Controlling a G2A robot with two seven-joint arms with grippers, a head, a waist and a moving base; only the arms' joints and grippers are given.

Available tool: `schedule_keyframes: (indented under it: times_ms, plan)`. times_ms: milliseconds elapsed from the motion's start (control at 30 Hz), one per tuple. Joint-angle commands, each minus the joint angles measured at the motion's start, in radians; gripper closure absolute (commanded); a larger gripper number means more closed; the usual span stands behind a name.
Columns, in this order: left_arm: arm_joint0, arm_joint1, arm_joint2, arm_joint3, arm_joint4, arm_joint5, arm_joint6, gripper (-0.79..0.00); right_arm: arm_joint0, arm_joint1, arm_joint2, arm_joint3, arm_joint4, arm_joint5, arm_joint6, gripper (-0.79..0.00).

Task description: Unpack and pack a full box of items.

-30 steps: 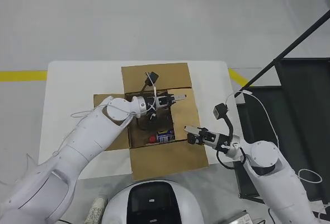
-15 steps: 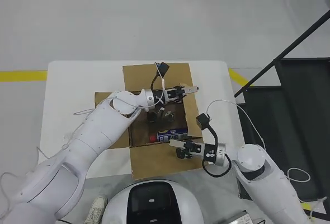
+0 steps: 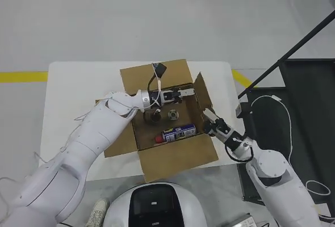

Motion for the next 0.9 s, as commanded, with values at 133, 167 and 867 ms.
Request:
schedule_keyframes:
  times_ms: [133, 167, 867]
  plan:
    - [0.086, 0.077, -0.113, -0.164, 0.059, 0.036, -0.063, -0.785, 0.042, -0.012, -0.011, 0.069, -0.044, -0.041, -0.152, -0.785]
    - [0.113, 0.091, -0.138, -0.206, 0.052, 0.049, -0.08, -0.785, 0.058, -0.015, -0.015, 0.09, -0.059, -0.044, -0.193, -0.785]
    - [0.485, 0.271, -0.619, -0.768, 0.2, 0.314, -0.179, -0.785, 0.29, -0.037, -0.109, 0.343, -0.314, 0.071, -0.247, -0.785]
